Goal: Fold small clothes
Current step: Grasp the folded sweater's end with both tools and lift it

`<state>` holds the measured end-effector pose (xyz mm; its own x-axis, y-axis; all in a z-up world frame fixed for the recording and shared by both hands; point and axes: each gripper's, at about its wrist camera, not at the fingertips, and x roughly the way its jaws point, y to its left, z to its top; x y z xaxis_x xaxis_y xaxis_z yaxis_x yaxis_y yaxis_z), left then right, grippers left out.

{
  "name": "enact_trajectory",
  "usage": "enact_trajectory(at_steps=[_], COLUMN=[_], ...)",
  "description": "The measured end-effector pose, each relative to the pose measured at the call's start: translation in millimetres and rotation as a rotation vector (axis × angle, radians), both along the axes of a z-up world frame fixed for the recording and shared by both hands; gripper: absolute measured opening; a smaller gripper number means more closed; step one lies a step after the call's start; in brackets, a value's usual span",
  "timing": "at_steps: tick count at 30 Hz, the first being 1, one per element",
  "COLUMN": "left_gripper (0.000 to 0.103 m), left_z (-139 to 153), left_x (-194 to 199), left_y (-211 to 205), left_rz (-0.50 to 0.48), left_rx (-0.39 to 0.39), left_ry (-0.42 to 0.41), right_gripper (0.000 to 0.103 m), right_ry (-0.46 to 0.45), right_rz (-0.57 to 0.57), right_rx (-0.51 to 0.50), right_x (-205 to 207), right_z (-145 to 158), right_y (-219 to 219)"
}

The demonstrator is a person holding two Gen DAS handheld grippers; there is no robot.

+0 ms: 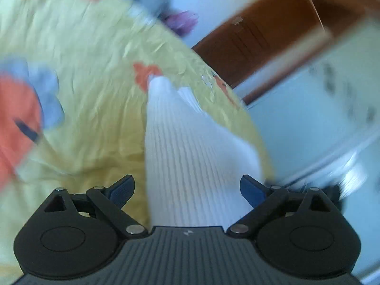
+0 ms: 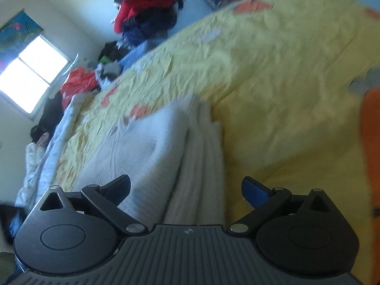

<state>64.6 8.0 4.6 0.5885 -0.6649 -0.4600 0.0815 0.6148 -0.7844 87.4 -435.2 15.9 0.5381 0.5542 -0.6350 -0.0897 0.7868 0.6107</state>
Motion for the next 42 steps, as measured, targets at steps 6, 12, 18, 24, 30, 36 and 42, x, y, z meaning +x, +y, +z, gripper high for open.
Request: enact_trajectory(at_steps=[6,12,18,24,30,36,42], left_gripper=[0.088,0.058,0.056,0.056,0.073,0.082,0.091], left_z=[-10.0,0.2,39.3,67.0,13.7,0.7,-9.7], left_x=[37.7,31.4,14.0,32.4,55.3,16.0,-26.6], left_y=[-22.4,-24.1,-6.5,51.7,94.7,121.6,135.3], left_rz=[-0.015,-0.032,-0.022,0.073,0.114,0.135,0.080], left_rx=[-0.020,0.091,0.170,0.281,0.222,0.005,-0.110], left_ry=[0.095,0.052,-0.062,-0.068,0.074,0.060,0.011], right_gripper=[0.092,0.056,0.048,0.046,0.059,0.089,0.102], right_ry=[-0.020,-0.073,-0.117,-0.111,-0.100,0.000,-0.050], right_rz=[0.025,0.072,0.095,0.154,0.101,0.054,0.148], right_rx=[0.043,-0.020,0.028,0.112,0.083,0.153,0.172], right_x=[-1.1,-12.1,-16.3,20.4,45.1,20.3,-15.2], right_z=[-10.5,7.2,32.8,28.9,-0.3,1.5,17.6], right_y=[25.1,47.0,71.2,131.7,165.7,132.7,121.3])
